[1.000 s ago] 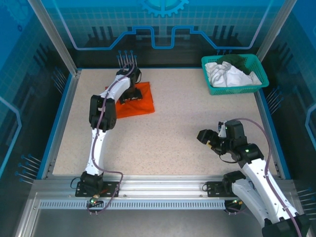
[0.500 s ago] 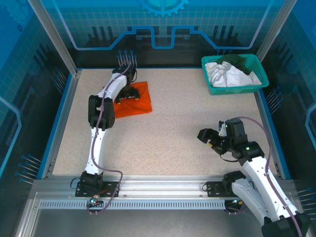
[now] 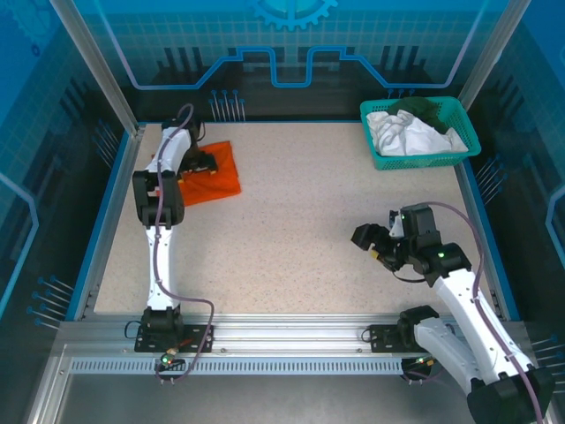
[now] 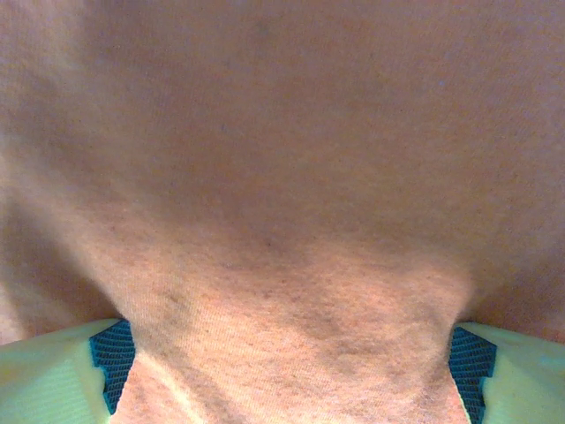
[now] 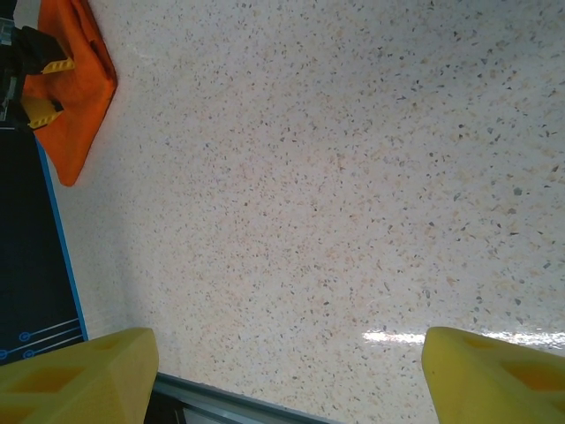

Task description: Fold and stack the t-shirts

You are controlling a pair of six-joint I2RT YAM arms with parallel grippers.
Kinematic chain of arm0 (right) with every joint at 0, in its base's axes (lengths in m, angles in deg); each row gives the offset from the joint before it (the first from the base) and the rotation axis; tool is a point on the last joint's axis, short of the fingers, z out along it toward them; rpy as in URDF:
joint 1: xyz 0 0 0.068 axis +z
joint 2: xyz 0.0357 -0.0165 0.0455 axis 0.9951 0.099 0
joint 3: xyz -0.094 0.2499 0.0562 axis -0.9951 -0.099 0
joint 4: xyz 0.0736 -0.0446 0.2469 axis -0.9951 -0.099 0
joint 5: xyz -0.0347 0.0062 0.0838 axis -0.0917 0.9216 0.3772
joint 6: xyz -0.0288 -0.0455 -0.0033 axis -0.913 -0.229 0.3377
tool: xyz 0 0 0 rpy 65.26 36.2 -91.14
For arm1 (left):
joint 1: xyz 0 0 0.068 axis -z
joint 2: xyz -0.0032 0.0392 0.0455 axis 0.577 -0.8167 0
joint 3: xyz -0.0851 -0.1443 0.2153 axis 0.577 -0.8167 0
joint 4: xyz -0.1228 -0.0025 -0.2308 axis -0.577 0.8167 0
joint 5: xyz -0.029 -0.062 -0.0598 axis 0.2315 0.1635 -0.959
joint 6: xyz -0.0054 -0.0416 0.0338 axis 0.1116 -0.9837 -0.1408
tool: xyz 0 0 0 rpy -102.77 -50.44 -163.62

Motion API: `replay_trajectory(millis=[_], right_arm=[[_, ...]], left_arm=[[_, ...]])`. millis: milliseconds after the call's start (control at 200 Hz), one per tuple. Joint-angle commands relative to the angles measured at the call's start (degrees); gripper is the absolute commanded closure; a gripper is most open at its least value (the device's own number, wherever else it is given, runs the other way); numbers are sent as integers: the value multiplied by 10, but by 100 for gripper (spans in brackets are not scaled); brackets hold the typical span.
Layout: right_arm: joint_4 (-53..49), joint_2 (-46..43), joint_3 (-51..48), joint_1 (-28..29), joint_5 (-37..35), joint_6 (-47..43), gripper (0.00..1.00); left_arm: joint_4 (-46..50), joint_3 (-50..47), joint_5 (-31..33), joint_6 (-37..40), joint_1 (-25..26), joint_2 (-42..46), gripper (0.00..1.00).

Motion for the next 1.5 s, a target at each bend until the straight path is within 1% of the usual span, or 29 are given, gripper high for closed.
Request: replay_trajectory(millis=[0, 75, 195, 270, 315, 370, 430, 460, 520, 625, 680, 760, 800, 845, 935, 1010, 1050, 1145, 1185, 1321, 1496], right_arm=[[-23, 8, 28, -8, 13, 1, 20], [-21, 22, 40, -8, 18, 2, 20], [-11, 53, 59, -7, 30, -5, 20], [2, 71, 63, -5, 40, -7, 20], [13, 79, 62, -3, 44, -6, 20], [28, 86, 58, -1, 47, -7, 20], [46, 92, 52, 1, 50, -6, 20], [55, 96, 47, 2, 52, -5, 20], [70, 102, 40, 3, 56, -5, 20], [88, 109, 31, 4, 61, -13, 20], [93, 112, 27, 4, 64, -17, 20], [101, 116, 23, 4, 67, -21, 20], [105, 119, 22, 3, 69, -23, 20], [107, 122, 22, 3, 70, -25, 20], [114, 127, 19, 3, 72, -28, 20], [118, 128, 15, 3, 72, -24, 20], [121, 128, 14, 3, 73, -22, 20], [118, 121, 10, 3, 69, -21, 20], [117, 115, 8, 3, 66, -20, 20], [105, 88, 0, 3, 50, -18, 20], [91, 44, -16, 0, 30, -7, 19]], left_arm=[[29, 56, 16, 19, -7, -47, 4], [39, 87, -3, 9, -6, -41, 2], [27, 88, -29, -12, -6, 18, 1], [25, 75, -30, -31, -7, 63, 1], [17, 49, -30, -49, -7, 94, 1], [-7, -15, -32, -77, -7, 145, 1], [-53, -114, -49, -113, -8, 207, 4], [-80, -172, -58, -138, -9, 240, 8], [-133, -277, -78, -184, -12, 296, 21], [-206, -433, -100, -251, -15, 367, 35], [-230, -495, -112, -277, -21, 390, 40], [-262, -570, -113, -307, -27, 418, 44], [-275, -597, -118, -321, -31, 425, 46], [-291, -618, -129, -331, -36, 426, 46], [-307, -633, -153, -348, -45, 407, 48], [-310, -623, -163, -354, -52, 382, 50], [-309, -614, -157, -351, -55, 371, 51], [-293, -587, -115, -331, -63, 338, 53], [-292, -576, -115, -322, -69, 322, 54], [-294, -550, -131, -308, -88, 284, 54], [-272, -490, -109, -265, -102, 247, 53]])
